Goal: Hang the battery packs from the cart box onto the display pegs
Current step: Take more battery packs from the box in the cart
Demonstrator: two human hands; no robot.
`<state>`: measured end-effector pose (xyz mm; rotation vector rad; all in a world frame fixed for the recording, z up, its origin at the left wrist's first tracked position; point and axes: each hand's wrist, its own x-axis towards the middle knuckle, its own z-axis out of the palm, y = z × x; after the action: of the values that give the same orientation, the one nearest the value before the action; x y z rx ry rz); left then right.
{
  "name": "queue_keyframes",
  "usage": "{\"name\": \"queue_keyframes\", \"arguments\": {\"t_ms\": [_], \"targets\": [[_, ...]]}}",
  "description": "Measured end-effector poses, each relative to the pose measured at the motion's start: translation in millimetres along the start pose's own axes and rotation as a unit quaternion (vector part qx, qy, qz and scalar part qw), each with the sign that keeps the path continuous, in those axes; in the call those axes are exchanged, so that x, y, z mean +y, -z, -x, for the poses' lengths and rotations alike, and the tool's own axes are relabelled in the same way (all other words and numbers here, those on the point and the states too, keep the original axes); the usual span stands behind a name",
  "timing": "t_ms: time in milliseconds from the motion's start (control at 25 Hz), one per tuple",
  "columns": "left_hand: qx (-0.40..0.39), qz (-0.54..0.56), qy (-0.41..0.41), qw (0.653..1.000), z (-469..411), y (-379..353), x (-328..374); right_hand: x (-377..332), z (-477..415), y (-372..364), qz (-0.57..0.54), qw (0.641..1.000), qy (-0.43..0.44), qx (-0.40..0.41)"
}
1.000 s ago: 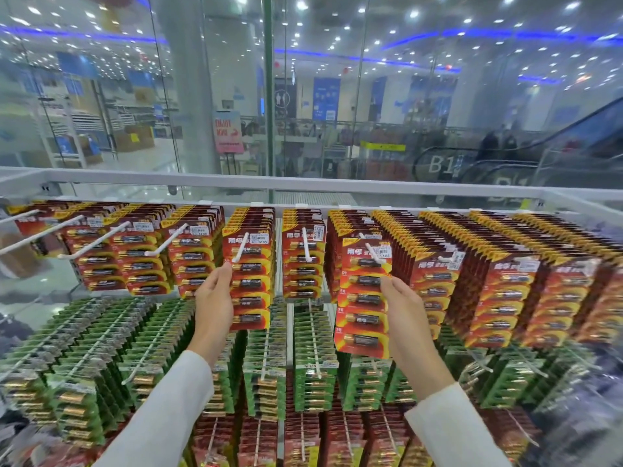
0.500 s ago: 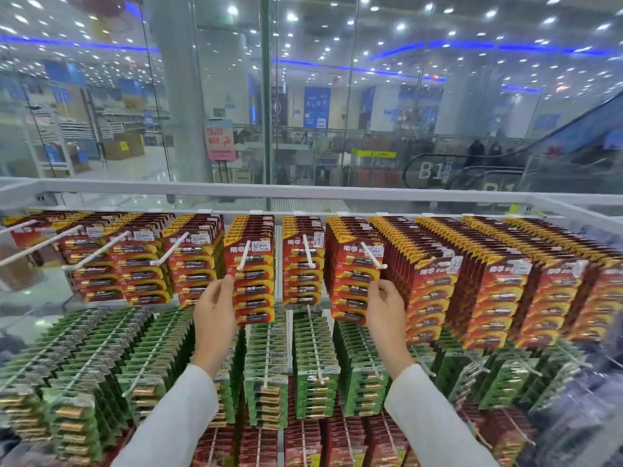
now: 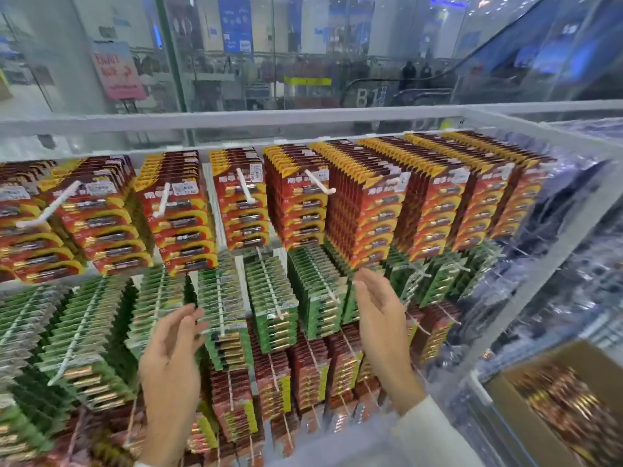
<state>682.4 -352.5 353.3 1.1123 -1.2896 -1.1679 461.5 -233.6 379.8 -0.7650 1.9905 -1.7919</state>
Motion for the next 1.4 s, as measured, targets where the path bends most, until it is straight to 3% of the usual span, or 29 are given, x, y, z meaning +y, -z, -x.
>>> {"name": "queue_keyframes", "arguments": {"t_ms": [280,520,680,1040,1400], "targets": [[-0.174,0.014,0.104,0.979,102.4,-92.3,-63.7,88.8,65.8,139.9,-0.012,0.983,-0.102,0.155],[-0.305,-0.028,0.140,0.942,200.2,-200.7,-98.0,156.7,128.3,289.9,0.031,0.931,-0.209,0.299],[-0.356,-0.043,0.140,0.923,259.8,-262.8,-105.6,188.4,160.6,363.0,0.037,0.896,-0.270,0.351],[-0.465,-0.113,0.184,0.859,341.6,-380.1,-126.1,228.4,166.5,459.1,0.009,0.842,-0.348,0.412],[-0.549,-0.159,0.190,0.798,345.8,-545.5,-158.3,264.1,66.8,515.3,-0.005,0.822,-0.389,0.417]]}}
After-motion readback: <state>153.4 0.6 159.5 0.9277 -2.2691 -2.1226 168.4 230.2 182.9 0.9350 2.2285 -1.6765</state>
